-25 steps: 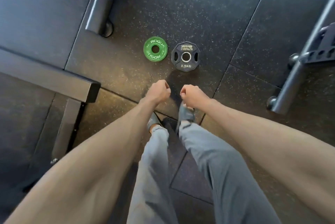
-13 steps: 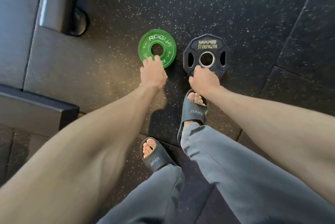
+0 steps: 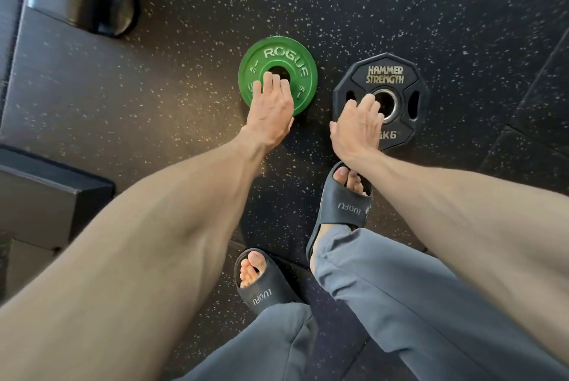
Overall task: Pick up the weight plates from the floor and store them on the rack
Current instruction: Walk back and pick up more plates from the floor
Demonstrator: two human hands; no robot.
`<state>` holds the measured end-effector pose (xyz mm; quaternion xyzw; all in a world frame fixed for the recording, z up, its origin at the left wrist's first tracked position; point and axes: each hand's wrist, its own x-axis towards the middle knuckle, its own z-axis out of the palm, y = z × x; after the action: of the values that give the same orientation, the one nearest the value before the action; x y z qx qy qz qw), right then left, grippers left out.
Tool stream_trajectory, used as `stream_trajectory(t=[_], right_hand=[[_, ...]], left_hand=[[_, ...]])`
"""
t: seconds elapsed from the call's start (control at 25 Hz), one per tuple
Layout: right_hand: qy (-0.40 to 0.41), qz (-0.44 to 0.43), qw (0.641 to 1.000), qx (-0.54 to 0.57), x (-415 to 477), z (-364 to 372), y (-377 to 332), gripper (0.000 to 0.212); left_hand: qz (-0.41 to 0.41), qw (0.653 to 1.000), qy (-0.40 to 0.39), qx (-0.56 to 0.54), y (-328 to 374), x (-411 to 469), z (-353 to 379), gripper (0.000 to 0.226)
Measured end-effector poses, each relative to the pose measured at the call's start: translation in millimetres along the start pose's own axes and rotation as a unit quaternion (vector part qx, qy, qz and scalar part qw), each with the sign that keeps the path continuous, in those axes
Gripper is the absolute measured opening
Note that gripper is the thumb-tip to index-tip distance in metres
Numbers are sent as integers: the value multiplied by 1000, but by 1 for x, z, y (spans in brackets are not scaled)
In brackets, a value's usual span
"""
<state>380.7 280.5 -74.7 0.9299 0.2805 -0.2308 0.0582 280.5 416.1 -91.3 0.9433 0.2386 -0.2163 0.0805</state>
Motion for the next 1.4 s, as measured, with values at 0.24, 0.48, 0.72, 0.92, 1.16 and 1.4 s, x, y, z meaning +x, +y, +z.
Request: stream_trajectory(t=[0.24,0.48,0.72,0.92,1.16,1.4], right_hand=[[-37,139,969,201,-22,-58,26,43],[1,224,962,157,-49,-139,42,66],[-21,-83,990,108,-152,-224,-41,27],[-114,-271,955,35,-211,-352,-112,23],[-117,-452,882,-65,-277,-484,-215,28],[-81,-530,814,-224,-298,-549,-321,34]], left_hand=[[11,986,-92,-137,-12,-20,-49,61],[-199,920,-157,-298,-2,-89,-106,50],[-257,877,-146,-380,-28,-218,-196,22],[-344,822,-77,-447,-76,-320,-326,17],[-359,840,-11,-406,-151,-425,-459,11],[-335,884,6,-326,-242,-489,-511,17]])
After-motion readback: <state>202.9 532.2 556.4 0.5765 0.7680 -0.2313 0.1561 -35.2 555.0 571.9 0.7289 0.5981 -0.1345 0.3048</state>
